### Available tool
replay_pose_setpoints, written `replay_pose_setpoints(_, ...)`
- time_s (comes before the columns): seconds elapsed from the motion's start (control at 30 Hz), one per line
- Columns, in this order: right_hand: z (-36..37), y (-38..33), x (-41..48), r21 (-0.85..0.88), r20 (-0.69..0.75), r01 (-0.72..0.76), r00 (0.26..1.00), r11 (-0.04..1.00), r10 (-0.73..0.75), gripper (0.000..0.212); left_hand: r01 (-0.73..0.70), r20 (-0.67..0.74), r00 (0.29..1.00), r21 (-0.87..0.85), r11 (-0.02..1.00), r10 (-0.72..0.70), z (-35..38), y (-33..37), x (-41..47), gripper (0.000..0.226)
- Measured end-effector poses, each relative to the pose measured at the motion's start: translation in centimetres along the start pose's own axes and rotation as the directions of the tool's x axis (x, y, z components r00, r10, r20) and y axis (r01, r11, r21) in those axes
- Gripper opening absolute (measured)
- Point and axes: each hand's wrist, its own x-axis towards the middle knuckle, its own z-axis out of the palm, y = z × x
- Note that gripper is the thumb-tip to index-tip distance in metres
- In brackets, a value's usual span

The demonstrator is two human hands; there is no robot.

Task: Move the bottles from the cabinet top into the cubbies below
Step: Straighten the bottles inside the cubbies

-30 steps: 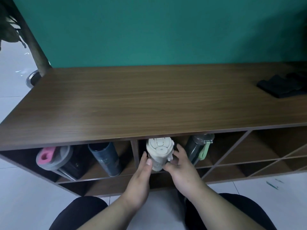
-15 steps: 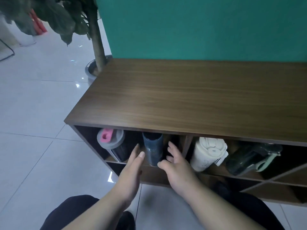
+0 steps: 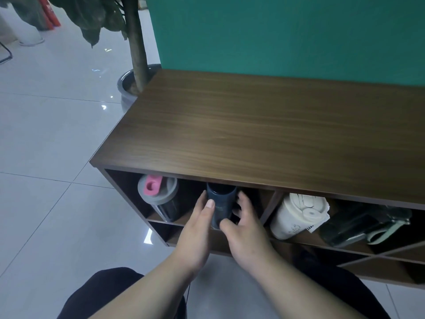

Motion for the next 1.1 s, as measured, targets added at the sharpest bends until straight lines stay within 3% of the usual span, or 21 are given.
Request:
replay_pose_setpoints(0.17, -0.1, -0.3, 0.0, 0.007, 0.011, -0.019, 1.000, 1.000, 0.019, 0.098, 0.014, -0.031, 0.999, 0.066, 0.998, -0.012, 0.0, -0.1, 0.0, 0.091)
replay_pose_setpoints(0.27, 0.0, 0.2, -0.3, 0.026, 0.007, -0.120, 0.993, 0.992, 0.120, 0.091, 0.056, -0.068, 0.996, 0.065, 0.996, -0.052, -0.3, 0.7, -1.1, 0.094)
replay_pose_setpoints(0.3, 0.1, 0.4, -0.5, -0.001, 0.040, -0.171, 0.984, 0.985, 0.171, 0.082, 0.085, -0.097, 0.992, 0.061, 0.995, -0.079, -0.6, 1.0, -1.7, 0.086)
replay_pose_setpoints(0.4, 1.6, -0.1, -1.3, -0.110, 0.219, -0.217, 0.946, 0.970, 0.237, 0.047, 0.191, -0.173, 0.969, 0.064, 0.980, -0.178, -2.5, 1.4, -3.1, 0.034)
replay_pose_setpoints(0.47, 3.5, -0.6, -1.3, -0.119, 0.262, -0.163, 0.946, 0.979, 0.189, 0.063, 0.250, -0.242, 0.943, 0.052, 0.967, -0.231, -4.4, 1.3, -3.5, 0.021)
replay_pose_setpoints(0.53, 5.4, -1.4, -0.7, -0.048, 0.272, -0.115, 0.954, 0.992, 0.123, 0.077, 0.258, -0.297, 0.923, 0.004, 0.966, -0.245, -6.4, 1.6, -3.6, 0.028)
replay_pose_setpoints(0.7, 8.5, -3.7, 1.7, 0.023, 0.214, -0.030, 0.976, 0.999, 0.025, 0.061, 0.194, -0.396, 0.886, -0.156, 0.968, -0.242, -9.7, 2.4, -2.8, 0.071)
replay_pose_setpoints(0.83, 10.4, -4.5, 3.8, 0.122, 0.109, -0.067, 0.993, 0.990, 0.054, 0.049, 0.182, -0.385, 0.882, -0.252, 0.950, -0.271, -10.7, 1.4, -0.4, 0.089)
replay_pose_setpoints(0.97, 11.6, -4.8, 5.3, 0.115, 0.067, -0.014, 0.998, 0.993, 0.006, 0.049, 0.192, -0.362, 0.889, -0.265, 0.945, -0.282, -10.5, 1.2, 1.7, 0.079)
replay_pose_setpoints(1.1, 12.0, -4.4, 6.0, 0.107, 0.052, 0.015, 0.998, 0.994, -0.020, 0.048, 0.160, -0.388, 0.889, -0.231, 0.960, -0.242, -9.7, 1.9, 1.6, 0.041)
